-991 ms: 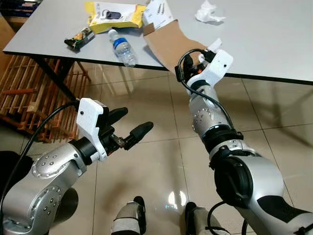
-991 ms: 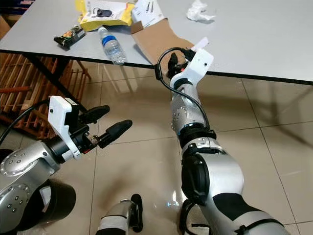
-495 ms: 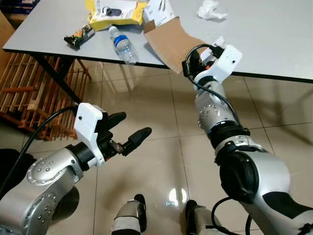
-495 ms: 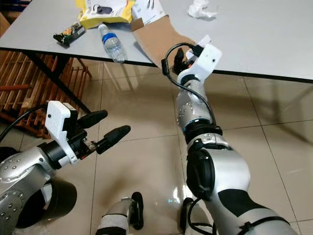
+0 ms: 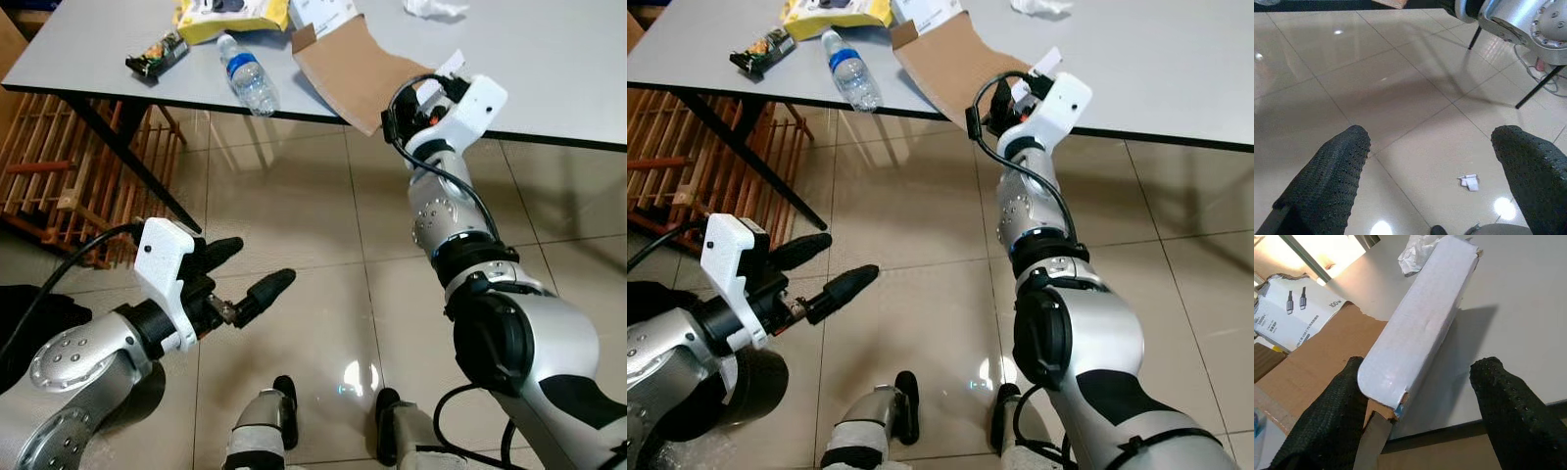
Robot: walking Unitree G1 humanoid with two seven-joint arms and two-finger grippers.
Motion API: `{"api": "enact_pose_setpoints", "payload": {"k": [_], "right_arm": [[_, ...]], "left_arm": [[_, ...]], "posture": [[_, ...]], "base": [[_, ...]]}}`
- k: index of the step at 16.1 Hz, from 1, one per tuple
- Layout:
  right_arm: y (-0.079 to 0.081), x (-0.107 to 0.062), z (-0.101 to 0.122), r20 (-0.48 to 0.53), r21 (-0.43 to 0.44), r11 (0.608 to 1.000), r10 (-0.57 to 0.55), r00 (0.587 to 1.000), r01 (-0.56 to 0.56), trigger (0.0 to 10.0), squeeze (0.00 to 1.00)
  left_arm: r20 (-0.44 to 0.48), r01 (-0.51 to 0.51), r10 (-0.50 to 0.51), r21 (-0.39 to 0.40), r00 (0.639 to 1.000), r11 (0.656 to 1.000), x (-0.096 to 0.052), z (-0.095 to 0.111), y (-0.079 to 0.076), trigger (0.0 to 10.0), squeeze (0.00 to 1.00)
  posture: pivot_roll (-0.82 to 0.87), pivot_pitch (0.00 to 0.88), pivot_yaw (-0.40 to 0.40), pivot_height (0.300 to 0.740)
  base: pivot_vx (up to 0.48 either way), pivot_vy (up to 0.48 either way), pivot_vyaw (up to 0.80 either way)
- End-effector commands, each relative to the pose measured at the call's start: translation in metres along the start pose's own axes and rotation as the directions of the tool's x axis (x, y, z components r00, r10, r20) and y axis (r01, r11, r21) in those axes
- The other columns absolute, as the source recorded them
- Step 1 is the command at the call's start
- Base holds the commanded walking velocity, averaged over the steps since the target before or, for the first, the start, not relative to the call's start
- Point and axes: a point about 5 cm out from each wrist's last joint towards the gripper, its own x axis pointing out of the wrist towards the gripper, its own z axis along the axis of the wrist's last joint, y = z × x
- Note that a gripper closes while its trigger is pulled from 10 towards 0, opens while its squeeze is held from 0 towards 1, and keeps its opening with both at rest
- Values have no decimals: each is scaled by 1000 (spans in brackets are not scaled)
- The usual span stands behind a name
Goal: Picking trash to rubbish bin
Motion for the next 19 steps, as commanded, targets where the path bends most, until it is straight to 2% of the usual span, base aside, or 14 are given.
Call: {"api": "enact_pose_setpoints", "payload": {"k": [1, 5, 6, 7, 16, 19], "right_arm": [[5, -5, -20, -93, -4, 1000, 26, 995, -26, 10000, 0], [17, -3, -18, -106, -24, 995, 95, 990, -98, 10000, 0], [18, -2, -18, -107, -21, 995, 97, 989, -100, 863, 0], [18, -3, -18, -108, -19, 995, 97, 989, -99, 0, 0], [14, -5, -23, -119, -24, 995, 88, 989, -92, 0, 0], [11, -5, -23, -118, -26, 996, 82, 990, -85, 0, 0]], "left_arm": [[-10, -14, 14, 3, 1000, 1000, -6, 1, -1, 10000, 0], [-14, -26, 26, 0, 1000, 1000, -9, 1, -4, 10000, 0], [-17, -29, 29, -1, 999, 1000, -10, 0, -4, 10000, 0], [-19, -31, 31, -2, 999, 1000, -11, 0, -4, 10000, 0], [-21, -1, 1, -9, 1000, 1000, -11, 3, -10, 10000, 0], [37, 24, -24, -10, 999, 1000, -5, 14, -14, 10000, 0]], "posture": [[354, 401, 123, 740], [374, 410, 116, 740], [378, 413, 115, 740], [378, 413, 115, 740], [374, 424, 119, 740], [371, 421, 118, 740]], "base": [[0, 0, 0], [0, 0, 0], [0, 0, 0], [0, 0, 0], [0, 0, 0], [0, 0, 0]]}}
